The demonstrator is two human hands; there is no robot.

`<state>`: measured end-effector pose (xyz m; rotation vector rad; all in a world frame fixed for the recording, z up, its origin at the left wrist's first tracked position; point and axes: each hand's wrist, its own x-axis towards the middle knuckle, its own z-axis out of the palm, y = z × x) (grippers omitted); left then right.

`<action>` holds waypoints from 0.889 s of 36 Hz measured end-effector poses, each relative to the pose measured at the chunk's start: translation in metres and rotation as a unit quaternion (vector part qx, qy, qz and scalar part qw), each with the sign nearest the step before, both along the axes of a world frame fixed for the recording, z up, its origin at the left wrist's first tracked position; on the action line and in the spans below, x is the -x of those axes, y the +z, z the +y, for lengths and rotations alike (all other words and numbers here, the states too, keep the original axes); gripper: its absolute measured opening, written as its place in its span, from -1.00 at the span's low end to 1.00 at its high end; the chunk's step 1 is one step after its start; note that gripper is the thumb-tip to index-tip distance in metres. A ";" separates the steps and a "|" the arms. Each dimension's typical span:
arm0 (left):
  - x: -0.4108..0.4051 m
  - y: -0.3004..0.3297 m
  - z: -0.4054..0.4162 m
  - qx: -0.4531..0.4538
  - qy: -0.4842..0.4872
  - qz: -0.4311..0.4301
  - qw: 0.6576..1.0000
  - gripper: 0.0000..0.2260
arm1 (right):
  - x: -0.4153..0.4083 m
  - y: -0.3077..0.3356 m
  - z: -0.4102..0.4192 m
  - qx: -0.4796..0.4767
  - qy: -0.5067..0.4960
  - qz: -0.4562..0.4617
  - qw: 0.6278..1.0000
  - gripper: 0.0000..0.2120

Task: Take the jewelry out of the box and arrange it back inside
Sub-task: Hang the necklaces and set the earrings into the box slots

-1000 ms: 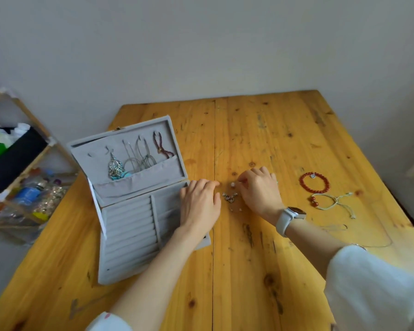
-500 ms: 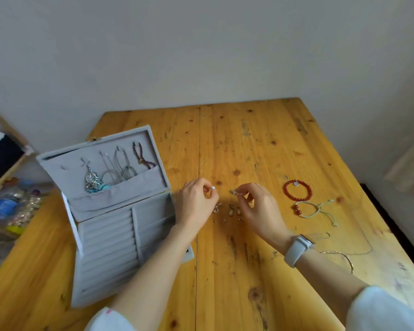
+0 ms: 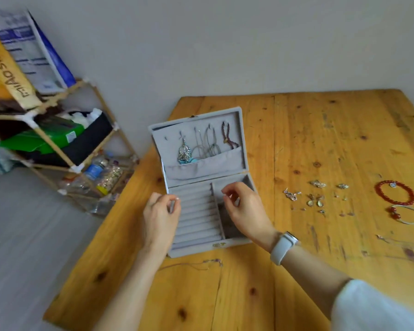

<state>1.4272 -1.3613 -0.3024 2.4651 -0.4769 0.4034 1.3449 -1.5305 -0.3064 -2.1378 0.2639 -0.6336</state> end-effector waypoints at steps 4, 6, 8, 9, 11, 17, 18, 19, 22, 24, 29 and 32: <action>-0.011 0.009 0.008 -0.195 -0.010 -0.069 0.978 -0.92 | -0.012 -0.006 0.014 0.008 0.001 0.017 1.000 -0.92; -0.015 0.013 0.005 -0.285 -0.022 -0.130 0.949 -0.90 | -0.012 -0.009 0.014 0.014 -0.007 0.023 1.000 -0.93; -0.019 0.017 0.002 -0.346 -0.021 -0.169 0.923 -0.87 | -0.011 -0.010 0.012 0.015 -0.019 0.024 0.999 -0.93; -0.020 0.019 0.000 -0.371 -0.020 -0.181 0.910 -0.87 | -0.011 -0.010 0.011 0.014 -0.025 0.023 0.999 -0.93; -0.023 0.021 -0.002 -0.418 -0.026 -0.196 0.887 -0.87 | -0.010 -0.010 0.010 0.011 -0.033 0.021 0.999 -0.93; -0.025 0.020 -0.010 -0.486 -0.059 -0.206 0.847 -0.91 | -0.007 -0.008 0.013 0.026 -0.019 0.028 0.999 -0.90; -0.024 0.019 -0.010 -0.484 -0.053 -0.202 0.850 -0.91 | -0.007 -0.008 0.013 0.026 -0.020 0.029 0.999 -0.90; -0.024 0.018 -0.011 -0.471 -0.047 -0.204 0.857 -0.90 | -0.007 -0.008 0.013 0.024 -0.021 0.029 0.999 -0.90; -0.025 0.008 -0.010 -0.390 -0.038 -0.228 0.891 -0.87 | -0.006 -0.008 0.012 0.016 -0.023 0.029 0.999 -0.90; -0.023 -0.001 -0.007 -0.354 -0.029 -0.241 0.903 -0.83 | -0.005 -0.009 0.011 0.010 -0.024 0.029 0.999 -0.89; -0.015 -0.011 0.002 -0.237 -0.036 -0.198 0.950 -0.68 | -0.006 -0.010 0.011 0.004 -0.026 0.031 0.999 -0.87; -0.007 -0.011 0.003 -0.203 -0.035 -0.182 0.961 -0.68 | -0.006 -0.010 0.012 0.006 -0.025 0.032 0.999 -0.88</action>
